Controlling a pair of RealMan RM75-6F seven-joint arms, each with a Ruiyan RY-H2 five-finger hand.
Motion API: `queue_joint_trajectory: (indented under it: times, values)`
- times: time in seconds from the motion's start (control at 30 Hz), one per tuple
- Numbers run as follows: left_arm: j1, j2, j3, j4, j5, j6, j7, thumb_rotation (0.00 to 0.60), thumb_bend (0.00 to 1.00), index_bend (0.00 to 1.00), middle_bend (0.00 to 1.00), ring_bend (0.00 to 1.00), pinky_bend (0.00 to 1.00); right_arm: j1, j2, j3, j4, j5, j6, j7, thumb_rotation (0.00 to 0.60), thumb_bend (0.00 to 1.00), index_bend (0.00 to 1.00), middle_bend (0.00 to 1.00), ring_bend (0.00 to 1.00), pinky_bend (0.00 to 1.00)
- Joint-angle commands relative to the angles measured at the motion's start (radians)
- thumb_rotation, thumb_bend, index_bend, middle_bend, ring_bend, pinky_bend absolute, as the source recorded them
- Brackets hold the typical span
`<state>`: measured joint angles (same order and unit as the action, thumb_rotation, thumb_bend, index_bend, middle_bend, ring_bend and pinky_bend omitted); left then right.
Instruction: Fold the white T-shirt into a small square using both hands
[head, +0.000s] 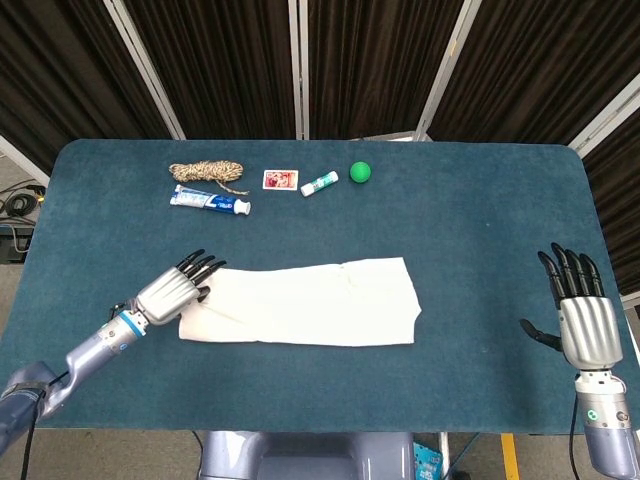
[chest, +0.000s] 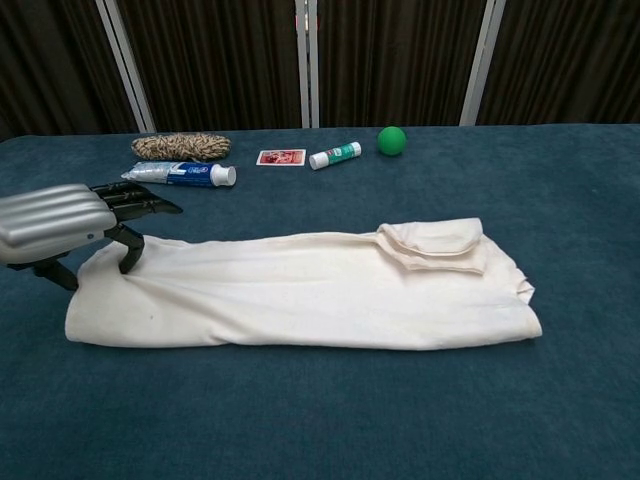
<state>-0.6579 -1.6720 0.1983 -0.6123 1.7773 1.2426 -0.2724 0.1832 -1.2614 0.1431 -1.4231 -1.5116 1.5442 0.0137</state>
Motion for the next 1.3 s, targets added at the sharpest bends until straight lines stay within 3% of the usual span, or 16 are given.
queue_joint_trajectory:
  times: [0.03, 0.37, 0.8, 1.1, 1.3]
  values:
    - [0.012, 0.018, 0.004, 0.01, -0.002, 0.008, -0.005, 0.6, 0.63, 0.84, 0.0, 0.0, 0.0, 0.001, -0.001, -0.001, 0.001, 0.001, -0.003, -0.003, 0.6, 0.0, 0.07, 0.0, 0.0, 0.0]
    - [0.084, 0.062, 0.029, 0.092, -0.014, 0.008, -0.04, 0.6, 0.63, 0.84, 0.0, 0.0, 0.0, 0.001, -0.004, -0.002, 0.0, -0.005, -0.002, -0.011, 0.6, 0.0, 0.07, 0.0, 0.0, 0.0]
    - [0.212, 0.069, 0.031, 0.328, -0.067, -0.061, -0.156, 0.6, 0.64, 0.84, 0.0, 0.0, 0.0, -0.002, 0.001, 0.0, -0.011, -0.009, 0.006, -0.008, 0.6, 0.0, 0.07, 0.0, 0.0, 0.0]
    - [0.212, 0.052, 0.005, 0.342, -0.076, 0.002, -0.202, 0.6, 0.64, 0.84, 0.0, 0.0, 0.0, -0.003, 0.007, -0.001, -0.018, -0.017, 0.011, -0.002, 0.6, 0.0, 0.07, 0.0, 0.0, 0.0]
    - [0.162, 0.028, -0.02, 0.29, -0.065, 0.103, -0.197, 0.6, 0.64, 0.84, 0.0, 0.0, 0.0, -0.007, 0.013, 0.001, -0.024, -0.018, 0.017, 0.006, 0.6, 0.0, 0.07, 0.0, 0.0, 0.0]
